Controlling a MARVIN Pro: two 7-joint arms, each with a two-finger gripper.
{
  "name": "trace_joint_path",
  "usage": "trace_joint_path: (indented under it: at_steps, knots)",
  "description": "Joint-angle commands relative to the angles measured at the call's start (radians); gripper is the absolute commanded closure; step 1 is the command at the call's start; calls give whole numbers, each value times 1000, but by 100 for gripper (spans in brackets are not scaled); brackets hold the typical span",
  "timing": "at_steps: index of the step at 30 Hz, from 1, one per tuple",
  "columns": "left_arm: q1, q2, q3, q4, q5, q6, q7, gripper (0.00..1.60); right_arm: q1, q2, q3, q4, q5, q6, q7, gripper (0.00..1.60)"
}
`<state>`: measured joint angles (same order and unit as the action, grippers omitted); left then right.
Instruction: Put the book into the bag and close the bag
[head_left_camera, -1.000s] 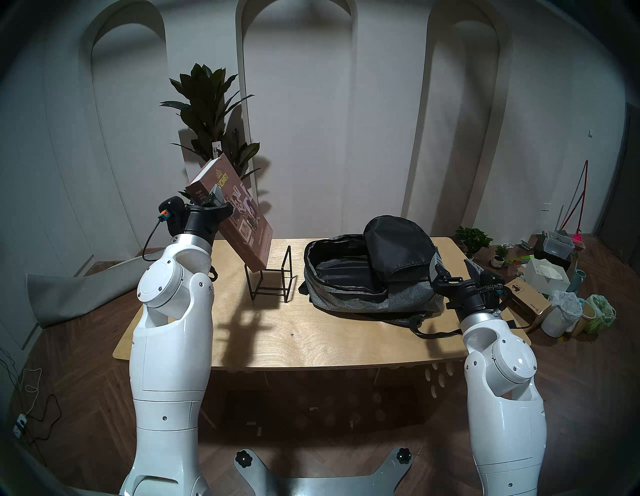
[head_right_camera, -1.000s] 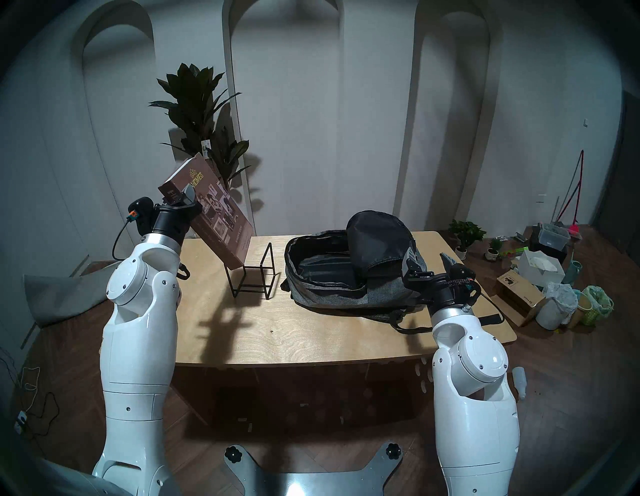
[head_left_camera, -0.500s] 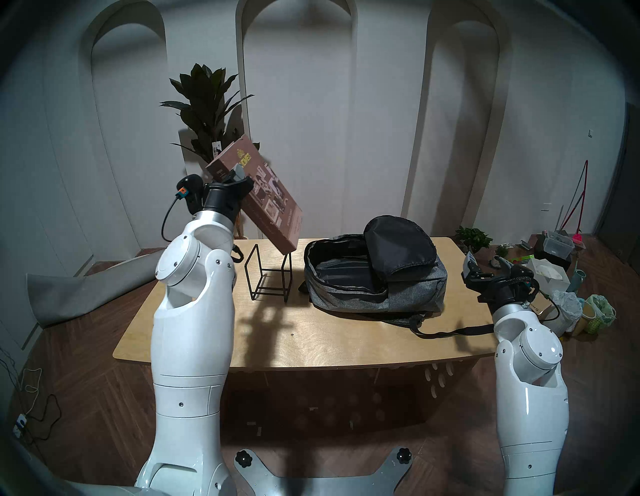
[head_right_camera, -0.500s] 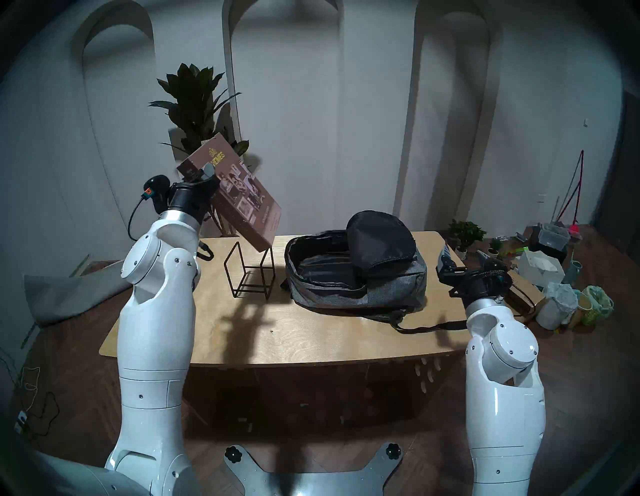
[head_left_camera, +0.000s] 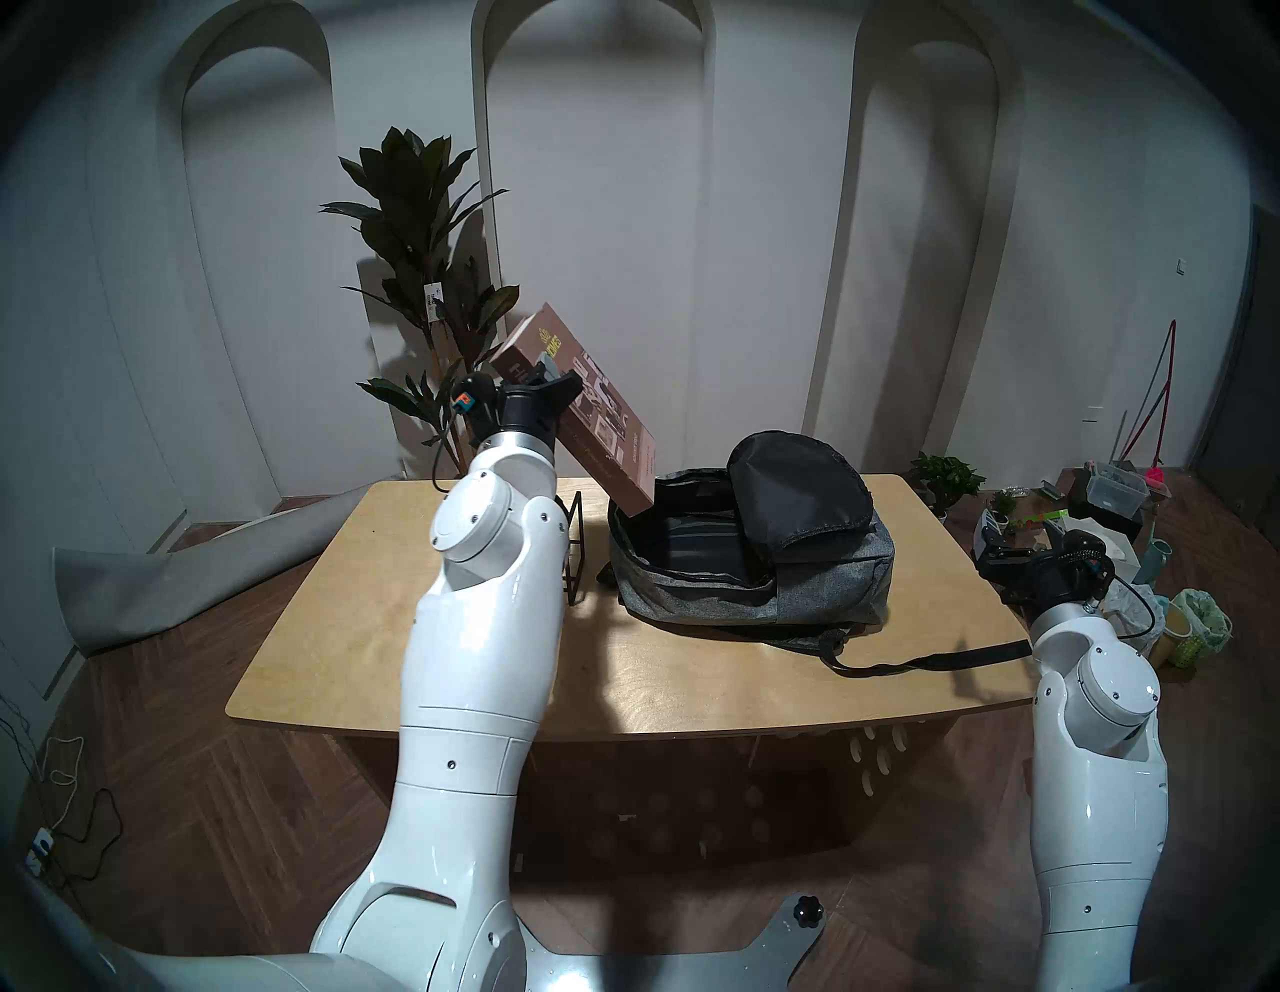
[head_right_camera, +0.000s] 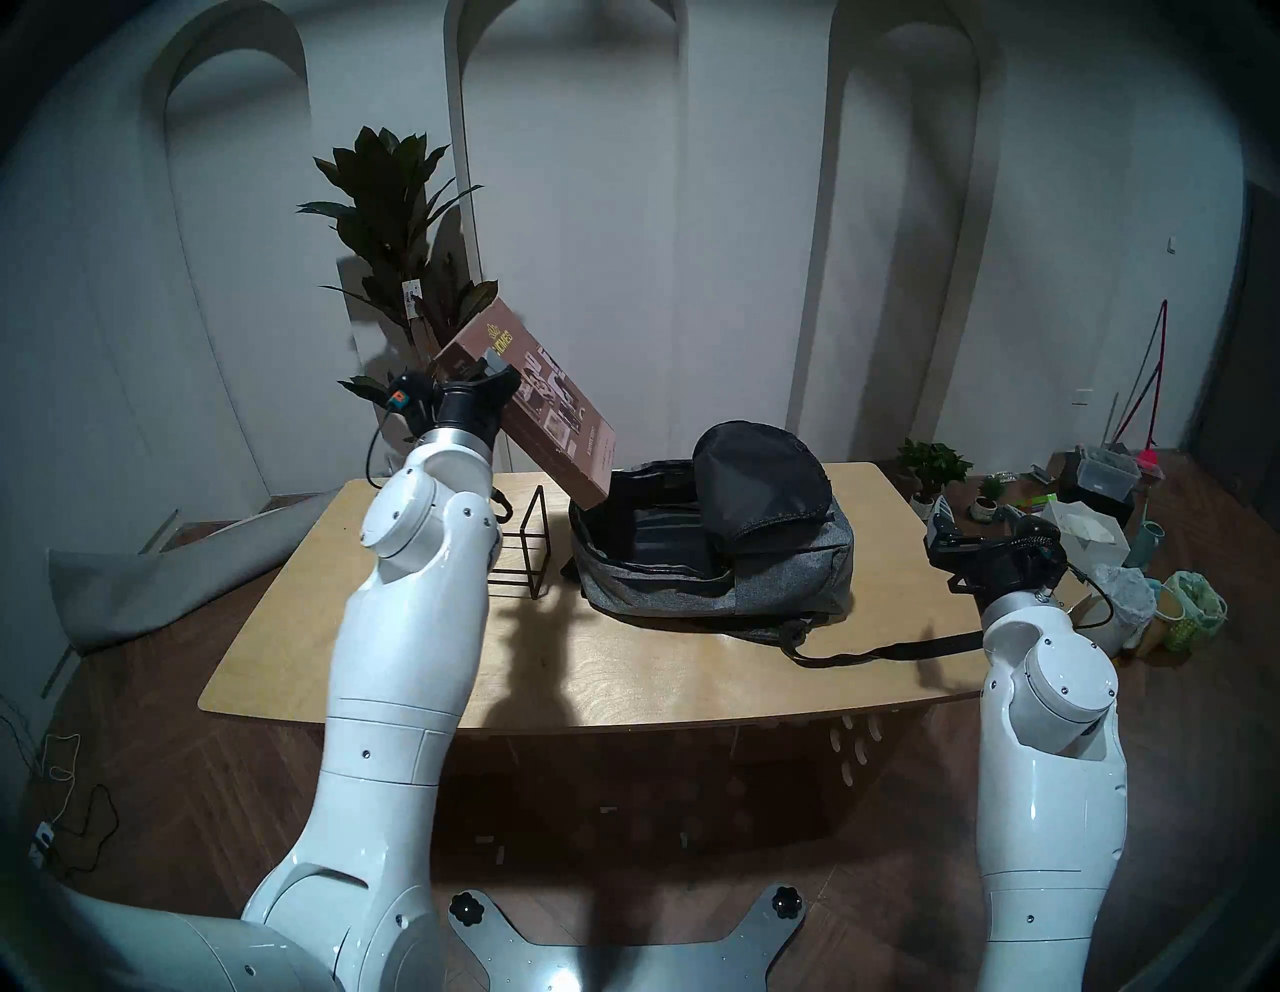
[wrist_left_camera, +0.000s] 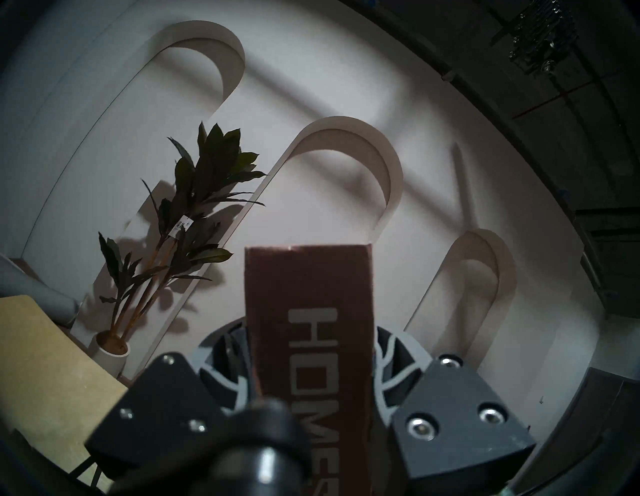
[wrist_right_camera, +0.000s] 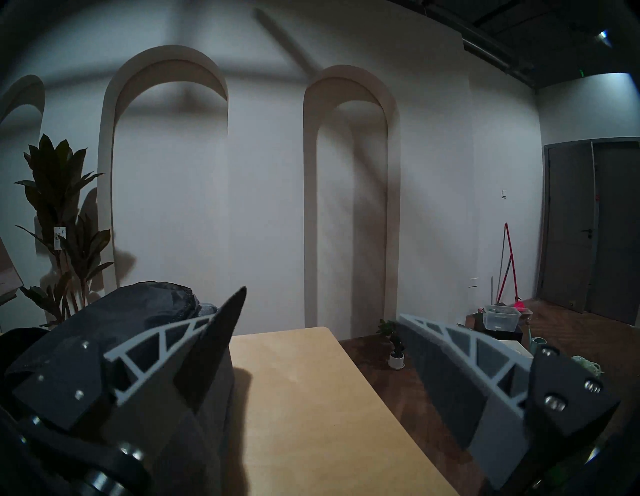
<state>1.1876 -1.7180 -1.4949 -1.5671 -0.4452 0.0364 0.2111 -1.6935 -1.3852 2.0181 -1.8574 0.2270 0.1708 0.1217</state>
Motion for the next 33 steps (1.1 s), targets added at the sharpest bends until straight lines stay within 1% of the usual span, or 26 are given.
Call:
trace_joint_path:
  at_steps: [1,2,4,12,15,16,17,19,25,29,33]
  knots:
    - [-126,-54,14,112,24,-96,22,160,37,18,11,-2,-2,16,-10,0]
    - [-112,-60,15,106,28,-105,22,160,41,19,11,1,-3,19,-10,0]
    - [-135,-67,20,145,27,-124,30,160,48,24,11,7,-9,22,-8,0]
    - [-144,-95,29,221,18,-191,40,160,89,41,3,39,-23,22,-7,0]
    - [-126,-111,19,224,-7,-200,41,160,100,47,-1,51,-30,20,-6,0]
    - [-117,-111,23,222,-1,-207,42,160,102,48,-1,54,-31,19,-6,0]
    - [-105,-110,27,215,-16,-207,41,160,105,53,-3,60,-35,16,-4,0]
    - [-88,-98,49,208,-39,-216,50,160,110,58,-5,69,-37,10,0,0]
    - [-54,-71,123,202,-66,-254,83,160,120,64,-6,86,-33,-13,19,0]
    - [-42,-62,162,213,-41,-285,116,160,112,65,2,81,-27,-32,35,0]
    - [-37,-60,187,225,-13,-308,134,160,98,61,19,72,-22,-40,36,0]
